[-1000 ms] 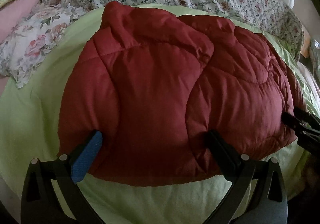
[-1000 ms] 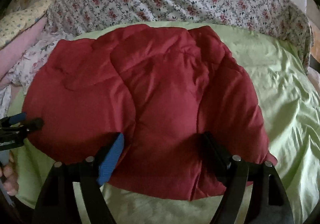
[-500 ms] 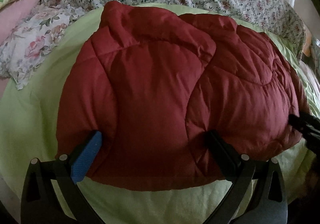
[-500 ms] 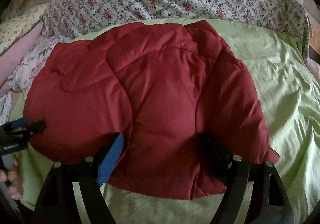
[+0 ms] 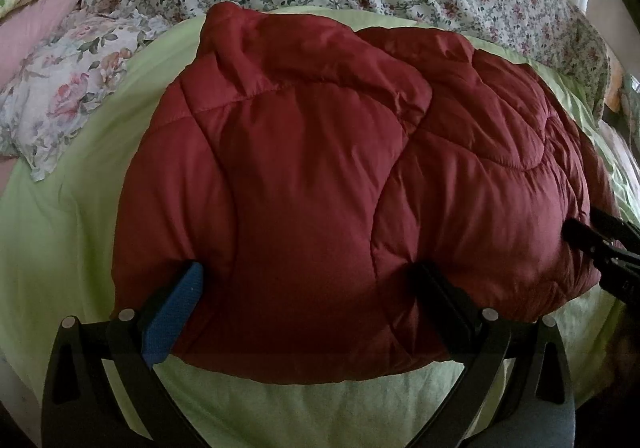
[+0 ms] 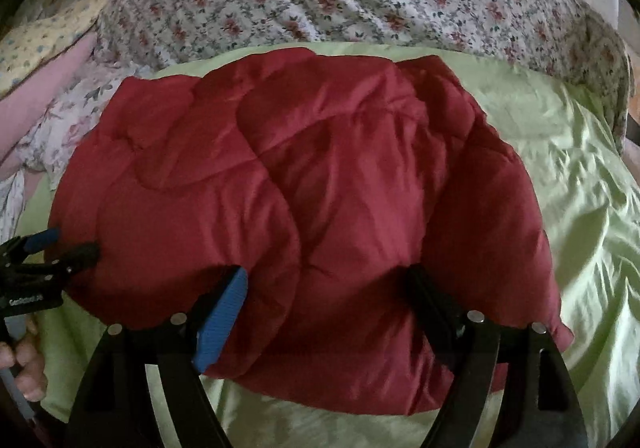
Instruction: Fold large clothes
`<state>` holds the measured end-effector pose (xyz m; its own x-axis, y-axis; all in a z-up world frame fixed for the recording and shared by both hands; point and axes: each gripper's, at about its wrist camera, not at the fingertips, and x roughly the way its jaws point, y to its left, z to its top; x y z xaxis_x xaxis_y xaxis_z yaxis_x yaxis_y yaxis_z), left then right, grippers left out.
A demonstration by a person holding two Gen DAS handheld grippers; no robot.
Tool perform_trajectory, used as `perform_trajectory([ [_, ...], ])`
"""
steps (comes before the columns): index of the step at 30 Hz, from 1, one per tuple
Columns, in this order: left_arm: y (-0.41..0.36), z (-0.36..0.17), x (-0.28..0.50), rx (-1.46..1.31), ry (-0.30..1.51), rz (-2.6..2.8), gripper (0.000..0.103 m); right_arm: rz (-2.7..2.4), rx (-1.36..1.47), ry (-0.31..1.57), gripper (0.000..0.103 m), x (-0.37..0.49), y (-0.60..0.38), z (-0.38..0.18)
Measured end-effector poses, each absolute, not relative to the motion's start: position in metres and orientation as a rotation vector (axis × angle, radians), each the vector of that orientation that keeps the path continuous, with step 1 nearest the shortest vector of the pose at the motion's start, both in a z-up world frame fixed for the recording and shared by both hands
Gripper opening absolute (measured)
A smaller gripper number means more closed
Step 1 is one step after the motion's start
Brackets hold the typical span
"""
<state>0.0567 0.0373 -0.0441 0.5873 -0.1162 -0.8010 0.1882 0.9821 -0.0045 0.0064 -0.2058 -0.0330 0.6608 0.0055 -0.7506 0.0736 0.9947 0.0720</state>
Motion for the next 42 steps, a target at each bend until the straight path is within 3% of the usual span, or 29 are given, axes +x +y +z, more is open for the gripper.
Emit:
perform_trajectory([
  [15, 0.029, -0.046, 0.094, 0.094, 0.927, -0.175, 0.103, -0.032, 0.14, 0.85, 0.082, 0.01, -0.217, -0.038],
  [21, 0.029, -0.047, 0.095, 0.095, 0.929, -0.172, 0.103, -0.044, 0.105, 0.777, 0.079, 0.008, -0.209, -0.003],
  [28, 0.029, -0.048, 0.099, 0.101, 0.93, -0.182, 0.103, -0.043, 0.111, 0.851, 0.082, 0.038, -0.225, -0.04],
  [42, 0.032, -0.044, 0.099, 0.062, 0.917, -0.177, 0.103, -0.055, 0.14, 0.851, 0.082, 0.04, -0.227, -0.035],
])
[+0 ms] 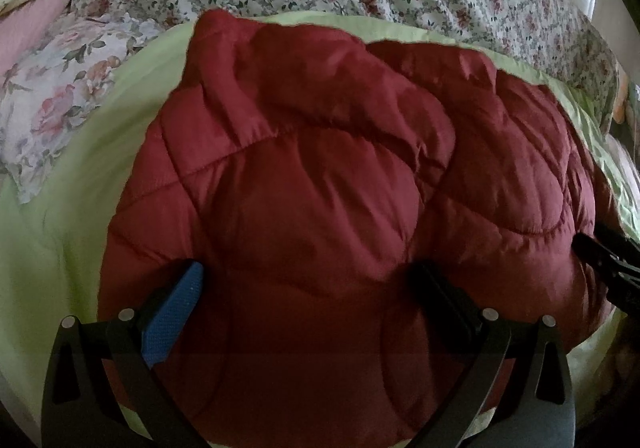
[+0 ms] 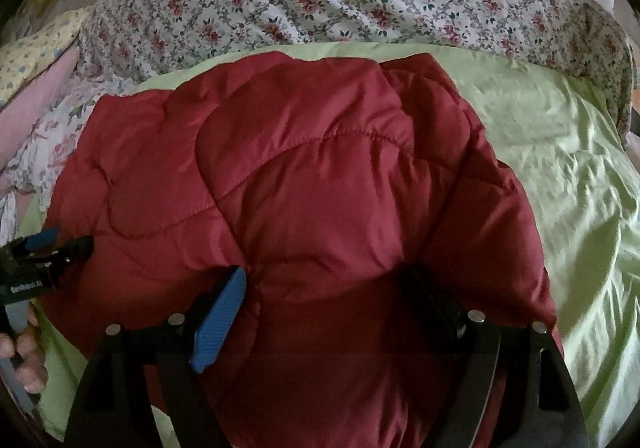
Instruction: Fold large clothes
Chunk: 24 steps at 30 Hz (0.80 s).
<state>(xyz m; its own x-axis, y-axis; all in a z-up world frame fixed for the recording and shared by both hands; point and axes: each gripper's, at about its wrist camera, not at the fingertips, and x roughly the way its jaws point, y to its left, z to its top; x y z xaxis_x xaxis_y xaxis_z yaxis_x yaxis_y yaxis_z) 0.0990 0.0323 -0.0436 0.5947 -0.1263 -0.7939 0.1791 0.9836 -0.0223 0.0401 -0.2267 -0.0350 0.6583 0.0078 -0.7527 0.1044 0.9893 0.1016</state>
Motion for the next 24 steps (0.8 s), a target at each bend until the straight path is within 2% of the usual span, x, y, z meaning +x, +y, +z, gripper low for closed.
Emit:
perform_trajectory([
  [9, 0.043, -0.029, 0.042, 0.024, 0.889, -0.197, 0.103, 0.018, 0.171, 0.807, 0.084, -0.014, -0.22, -0.009],
  [19, 0.032, -0.033, -0.013, 0.105, 0.912, -0.202, 0.103, 0.087, 0.161, 0.897, 0.085, -0.072, -0.204, -0.027],
  [24, 0.031, -0.014, -0.026, 0.144, 0.906, -0.188, 0.103, 0.08, 0.178, 0.92, 0.086, -0.08, -0.202, -0.014],
])
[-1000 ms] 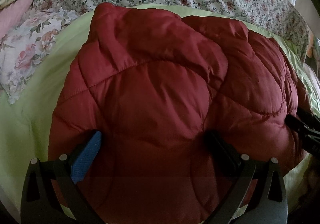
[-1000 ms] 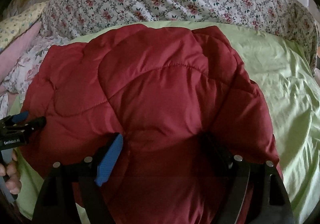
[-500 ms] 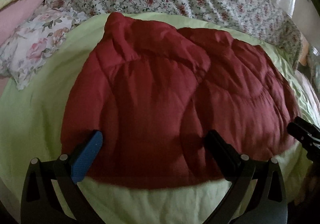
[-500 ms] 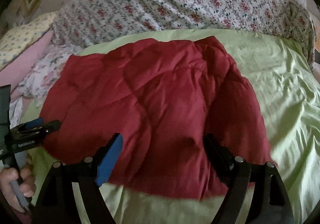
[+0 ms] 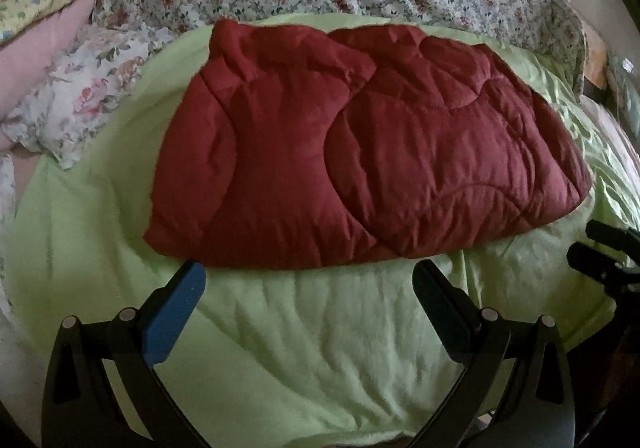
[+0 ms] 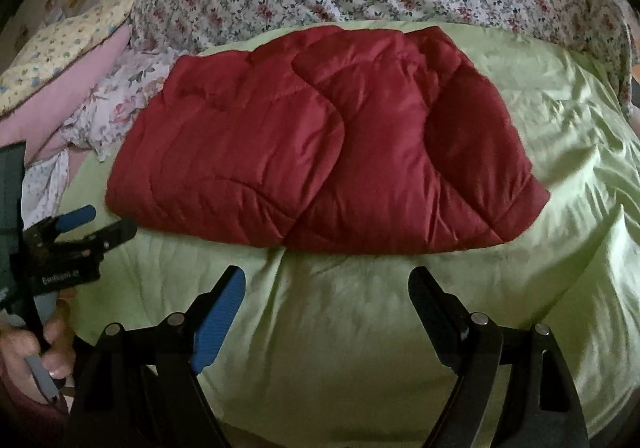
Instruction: Fold large clothes
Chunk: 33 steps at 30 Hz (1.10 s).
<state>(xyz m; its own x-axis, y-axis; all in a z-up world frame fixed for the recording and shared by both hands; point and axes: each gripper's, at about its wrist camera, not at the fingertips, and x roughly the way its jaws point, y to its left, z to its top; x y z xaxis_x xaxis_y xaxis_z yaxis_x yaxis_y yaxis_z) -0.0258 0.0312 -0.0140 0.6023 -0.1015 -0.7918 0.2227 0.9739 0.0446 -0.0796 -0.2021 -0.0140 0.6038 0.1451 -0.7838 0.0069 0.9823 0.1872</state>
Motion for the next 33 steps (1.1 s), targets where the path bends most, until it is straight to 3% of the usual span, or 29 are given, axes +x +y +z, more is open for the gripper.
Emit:
perform_trajectory([
  [10, 0.033, 0.027, -0.024, 0.175, 0.879, -0.192, 0.103, 0.111, 0.128, 0.859, 0.097, -0.083, -0.191, 0.041],
  [33, 0.013, 0.009, 0.013, 0.176, 0.9, -0.177, 0.103, 0.079, 0.142, 0.907, 0.097, -0.031, -0.196, 0.02],
])
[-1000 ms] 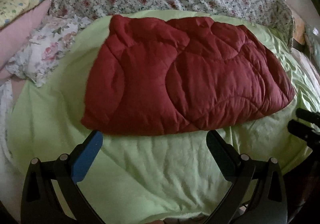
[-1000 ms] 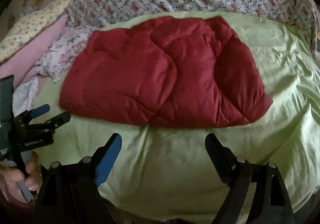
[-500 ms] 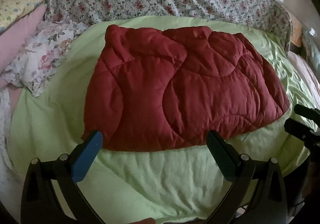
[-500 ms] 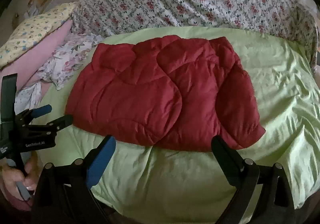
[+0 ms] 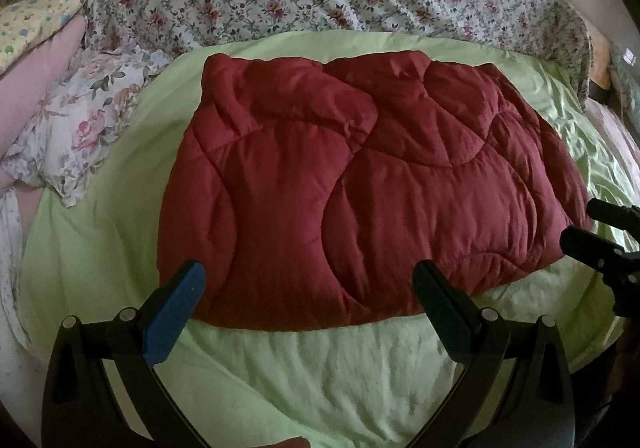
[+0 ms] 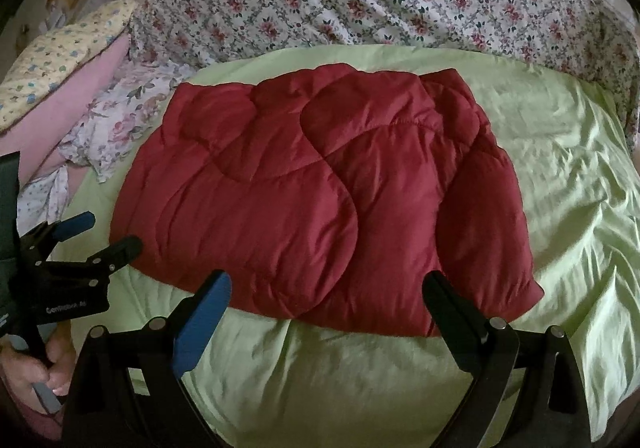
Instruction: Fold large clothes
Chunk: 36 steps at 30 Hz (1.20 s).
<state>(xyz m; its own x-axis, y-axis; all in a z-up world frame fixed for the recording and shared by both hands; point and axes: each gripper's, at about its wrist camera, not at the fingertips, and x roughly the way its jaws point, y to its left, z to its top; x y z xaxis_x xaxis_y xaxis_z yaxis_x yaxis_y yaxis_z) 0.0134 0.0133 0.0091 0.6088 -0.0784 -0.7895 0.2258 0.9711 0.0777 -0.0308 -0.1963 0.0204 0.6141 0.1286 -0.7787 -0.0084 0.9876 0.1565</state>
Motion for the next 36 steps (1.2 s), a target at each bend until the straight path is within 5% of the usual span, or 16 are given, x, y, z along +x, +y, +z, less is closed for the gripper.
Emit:
perform_trajectory([
  [36, 0.012, 0.004, 0.031, 0.189, 0.904, -0.153, 0.103, 0.083, 0.135, 0.926, 0.097, -0.012, -0.198, 0.014],
])
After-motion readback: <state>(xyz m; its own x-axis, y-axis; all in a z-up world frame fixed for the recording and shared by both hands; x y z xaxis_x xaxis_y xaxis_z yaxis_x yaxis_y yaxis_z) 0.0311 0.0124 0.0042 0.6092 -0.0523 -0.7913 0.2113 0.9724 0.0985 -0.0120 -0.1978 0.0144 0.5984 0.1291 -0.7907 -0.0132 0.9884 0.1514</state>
